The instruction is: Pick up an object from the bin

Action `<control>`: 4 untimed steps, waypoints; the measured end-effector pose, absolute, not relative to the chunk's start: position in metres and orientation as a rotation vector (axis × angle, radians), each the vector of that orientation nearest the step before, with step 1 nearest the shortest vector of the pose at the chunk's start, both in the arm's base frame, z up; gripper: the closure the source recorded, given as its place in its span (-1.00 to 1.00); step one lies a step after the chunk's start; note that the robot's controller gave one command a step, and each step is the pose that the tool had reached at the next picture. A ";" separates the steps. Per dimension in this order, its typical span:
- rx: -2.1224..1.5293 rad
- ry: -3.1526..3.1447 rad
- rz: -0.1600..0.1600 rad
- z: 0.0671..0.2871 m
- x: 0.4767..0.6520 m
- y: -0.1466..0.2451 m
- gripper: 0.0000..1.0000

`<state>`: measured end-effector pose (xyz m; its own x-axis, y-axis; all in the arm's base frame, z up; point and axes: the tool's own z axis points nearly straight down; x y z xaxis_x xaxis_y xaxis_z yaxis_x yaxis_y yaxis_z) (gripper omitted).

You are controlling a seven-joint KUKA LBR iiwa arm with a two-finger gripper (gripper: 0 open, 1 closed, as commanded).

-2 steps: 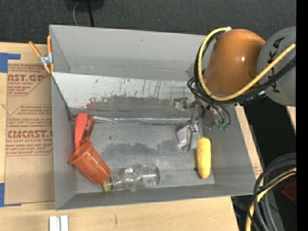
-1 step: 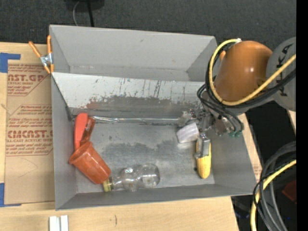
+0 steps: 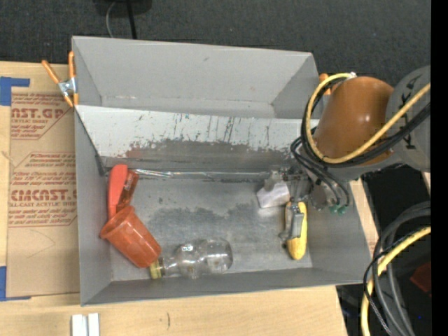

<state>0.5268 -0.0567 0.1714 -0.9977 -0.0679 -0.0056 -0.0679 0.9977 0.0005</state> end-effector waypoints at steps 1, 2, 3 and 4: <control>-0.273 3.127 0.002 0.151 0.527 -0.089 -1.00; -0.420 3.110 0.000 0.145 0.529 -0.106 -1.00; -0.695 3.061 0.000 0.153 0.501 -0.097 -1.00; -0.892 3.004 -0.003 0.118 0.497 -0.114 -1.00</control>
Offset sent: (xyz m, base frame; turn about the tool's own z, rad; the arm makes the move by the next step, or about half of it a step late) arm 0.0188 -0.0572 -0.0625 0.3194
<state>0.4974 -0.1141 0.1181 -0.8380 -0.5456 -0.0073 -0.5456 0.8381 -0.0043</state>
